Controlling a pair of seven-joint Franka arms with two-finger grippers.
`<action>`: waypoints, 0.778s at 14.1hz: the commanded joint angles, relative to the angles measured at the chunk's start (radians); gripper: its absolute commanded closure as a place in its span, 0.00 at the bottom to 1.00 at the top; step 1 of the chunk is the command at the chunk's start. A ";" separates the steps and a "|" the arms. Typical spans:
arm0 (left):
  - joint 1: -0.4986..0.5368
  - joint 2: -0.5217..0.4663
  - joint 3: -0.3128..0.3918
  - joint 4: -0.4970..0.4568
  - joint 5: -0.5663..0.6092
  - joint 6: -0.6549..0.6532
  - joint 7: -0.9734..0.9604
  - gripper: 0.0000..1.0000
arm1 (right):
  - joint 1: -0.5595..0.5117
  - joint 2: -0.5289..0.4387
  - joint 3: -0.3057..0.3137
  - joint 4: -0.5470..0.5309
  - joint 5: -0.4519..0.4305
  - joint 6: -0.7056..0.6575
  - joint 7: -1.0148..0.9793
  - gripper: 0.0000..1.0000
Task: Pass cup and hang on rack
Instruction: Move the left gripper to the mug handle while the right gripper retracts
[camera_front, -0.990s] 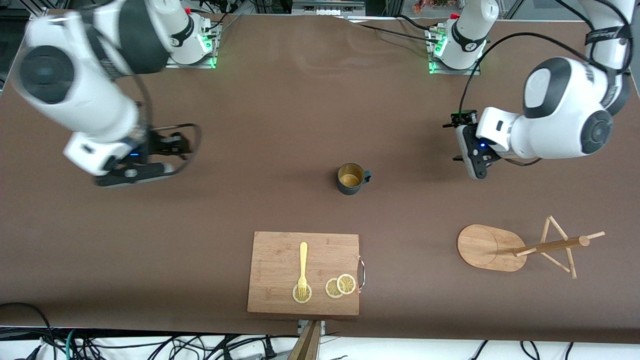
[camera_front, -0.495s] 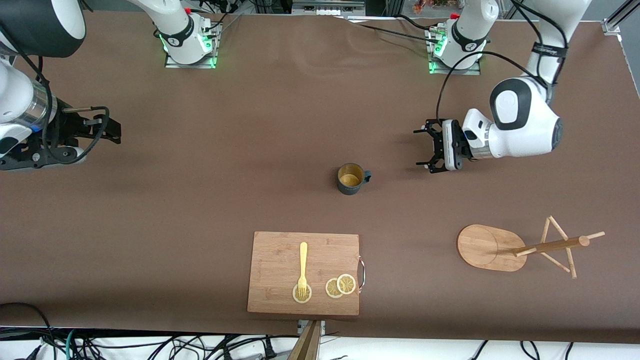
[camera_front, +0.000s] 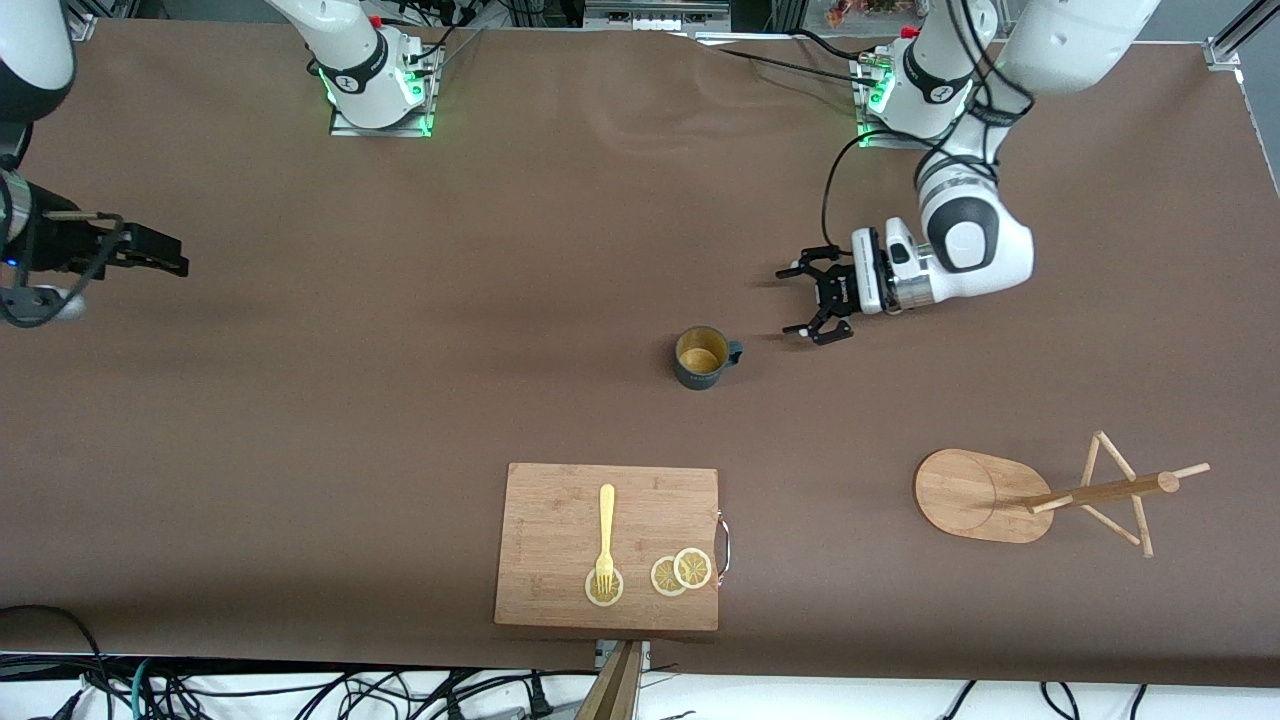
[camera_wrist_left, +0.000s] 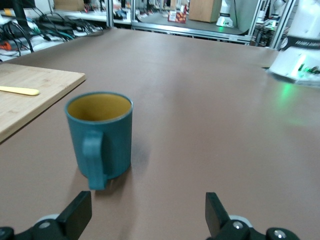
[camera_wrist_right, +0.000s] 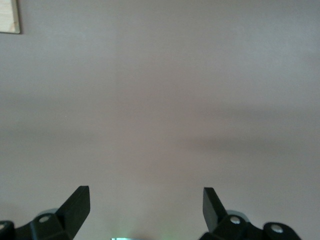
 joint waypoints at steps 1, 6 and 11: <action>-0.036 0.127 -0.011 0.043 -0.176 -0.004 0.234 0.00 | -0.072 -0.155 0.036 -0.227 0.076 0.122 0.005 0.00; -0.065 0.219 -0.036 0.171 -0.227 -0.001 0.284 0.00 | -0.079 -0.140 0.019 -0.075 0.014 0.170 -0.012 0.00; -0.065 0.232 -0.035 0.209 -0.229 0.002 0.283 0.00 | -0.069 -0.112 0.012 0.022 0.013 -0.088 -0.003 0.00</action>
